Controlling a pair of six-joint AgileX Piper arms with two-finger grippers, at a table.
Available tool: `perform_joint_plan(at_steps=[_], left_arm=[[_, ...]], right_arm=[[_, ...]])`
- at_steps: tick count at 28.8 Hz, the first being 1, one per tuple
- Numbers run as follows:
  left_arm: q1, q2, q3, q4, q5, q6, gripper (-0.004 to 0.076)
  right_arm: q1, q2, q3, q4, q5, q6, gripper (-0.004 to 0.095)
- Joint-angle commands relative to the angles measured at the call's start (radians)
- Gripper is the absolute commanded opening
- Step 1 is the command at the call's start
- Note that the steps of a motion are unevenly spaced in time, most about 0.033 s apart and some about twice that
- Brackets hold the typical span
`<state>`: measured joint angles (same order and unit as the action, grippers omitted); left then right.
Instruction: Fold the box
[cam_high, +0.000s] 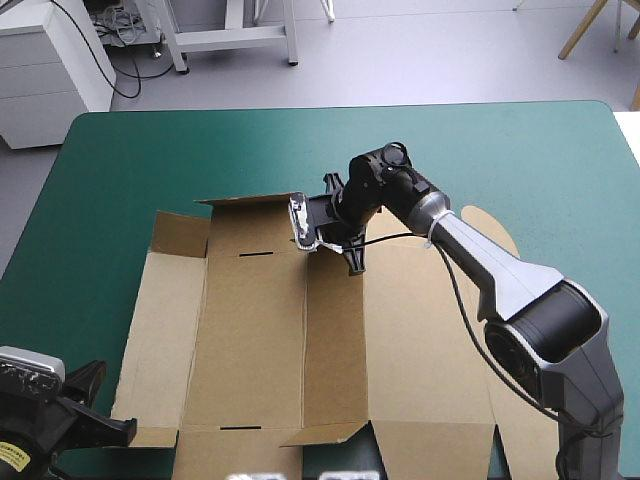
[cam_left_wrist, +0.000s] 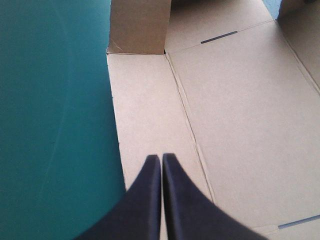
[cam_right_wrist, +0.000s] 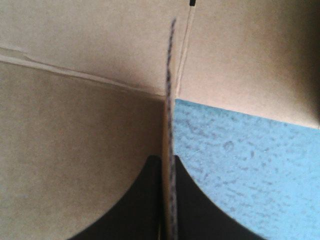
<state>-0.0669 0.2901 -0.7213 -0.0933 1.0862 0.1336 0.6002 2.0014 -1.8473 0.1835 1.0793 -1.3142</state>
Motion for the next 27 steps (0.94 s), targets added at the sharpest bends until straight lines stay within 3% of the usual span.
perform_joint_plan(at_steps=[1,6,8,13,15,18,21,22,23,27], left_arm=[[0.000,0.016,-0.030,-0.014,-0.066,-0.005,-0.0010],[0.000,0.016,-0.030,-0.014,-0.066,-0.005,-0.0010],[0.000,0.016,-0.030,-0.014,-0.066,-0.005,-0.0010],[0.000,0.016,-0.030,-0.016,-0.066,-0.005,-0.0010],[0.000,0.016,-0.030,-0.019,-0.066,-0.005,-0.0010],[0.000,0.016,-0.030,-0.019,-0.066,-0.005,-0.0010],[0.000,0.016,-0.030,-0.019,-0.066,-0.005,-0.0010],[0.000,0.016,-0.030,-0.019,-0.064,-0.005,-0.0010],[0.000,0.016,-0.030,-0.019,-0.064,-0.005,-0.0010],[0.000,0.016,-0.030,-0.019,-0.062,-0.005,-0.0010]], right_arm=[[0.000,-0.050,-0.034,0.025,0.004,0.030,-0.0019],[0.000,-0.049,-0.034,0.033,0.001,0.067,0.0010],[0.000,-0.049,-0.034,0.004,-0.012,0.126,0.0090],[0.000,-0.051,-0.034,-0.111,-0.017,0.296,0.0444],[0.000,-0.056,-0.034,-0.112,-0.026,0.303,0.0486],[0.000,-0.066,-0.034,-0.156,-0.026,0.312,0.0477],[0.000,-0.081,-0.034,-0.284,-0.021,0.433,0.0407],[-0.008,-0.099,-0.034,-0.388,0.001,0.568,0.0329],[-0.017,-0.108,-0.034,-0.419,0.015,0.631,0.0286],[-0.097,-0.162,-0.034,-0.389,0.094,0.685,0.0051]])
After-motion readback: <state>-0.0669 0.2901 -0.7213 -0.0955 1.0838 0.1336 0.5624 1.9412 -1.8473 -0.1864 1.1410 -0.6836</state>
